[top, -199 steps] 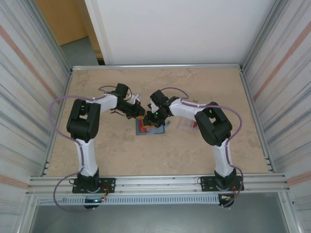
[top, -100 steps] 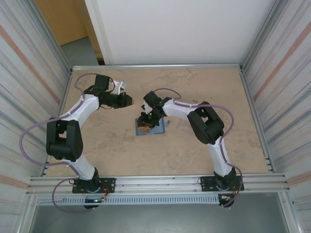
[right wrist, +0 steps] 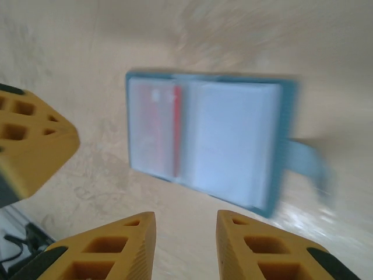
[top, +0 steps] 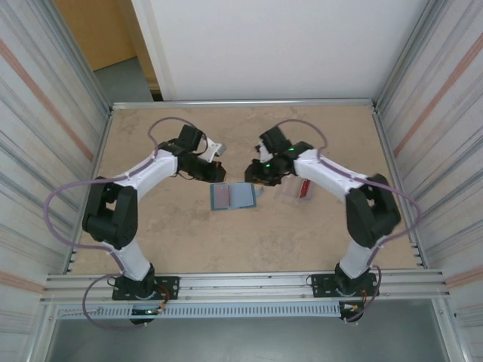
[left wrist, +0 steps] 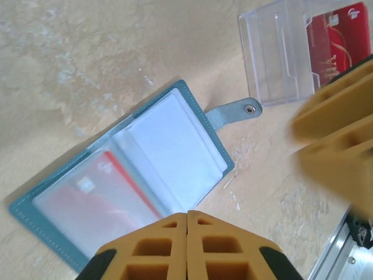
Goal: Put the credit cards into the card holder
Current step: Pick up the credit card from the storage box.
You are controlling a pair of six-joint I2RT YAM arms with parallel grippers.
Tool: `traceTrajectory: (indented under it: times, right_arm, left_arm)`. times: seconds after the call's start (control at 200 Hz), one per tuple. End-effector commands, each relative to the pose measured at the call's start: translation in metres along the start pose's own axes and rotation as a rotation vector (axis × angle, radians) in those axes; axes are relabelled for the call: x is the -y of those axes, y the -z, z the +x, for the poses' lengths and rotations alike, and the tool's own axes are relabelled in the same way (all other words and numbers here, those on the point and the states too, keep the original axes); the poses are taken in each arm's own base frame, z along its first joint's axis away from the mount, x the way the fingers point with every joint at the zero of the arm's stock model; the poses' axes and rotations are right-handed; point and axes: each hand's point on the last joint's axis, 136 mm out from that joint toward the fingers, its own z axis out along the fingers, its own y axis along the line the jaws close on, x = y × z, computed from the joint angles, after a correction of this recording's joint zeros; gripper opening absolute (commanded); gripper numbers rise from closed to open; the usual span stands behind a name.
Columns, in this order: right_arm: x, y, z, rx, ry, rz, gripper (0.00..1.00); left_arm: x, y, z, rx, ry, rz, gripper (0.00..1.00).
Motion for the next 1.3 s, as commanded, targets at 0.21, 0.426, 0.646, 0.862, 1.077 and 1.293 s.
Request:
traceTrajectory:
  times: [0.21,0.426,0.646,0.862,1.077,1.293]
  right_arm:
    - [0.112,0.086,0.013,0.093,-0.136,0.329,0.41]
    - [0.154,0.126,0.020,0.154,-0.246,0.411,0.53]
    - [0.174,0.134,0.017,0.170,-0.295,0.429,0.68]
    - [0.183,0.115,0.008,0.141,-0.301,0.416,0.72]
    - [0.190,0.089,0.005,0.093,-0.301,0.401,0.72]
    - [0.192,0.074,0.006,0.054,-0.288,0.406,0.71]
  left_arm:
    - [0.095,-0.040,-0.027,-0.106,-0.275,0.013,0.01]
    - [0.130,-0.076,-0.047,-0.140,-0.252,0.082,0.01]
    - [0.144,-0.116,-0.056,-0.193,-0.263,0.134,0.01]
    - [0.150,-0.137,-0.053,-0.224,-0.281,0.147,0.00]
    - [0.145,-0.155,-0.040,-0.267,-0.282,0.145,0.00]
    - [0.129,-0.170,-0.028,-0.310,-0.260,0.117,0.00]
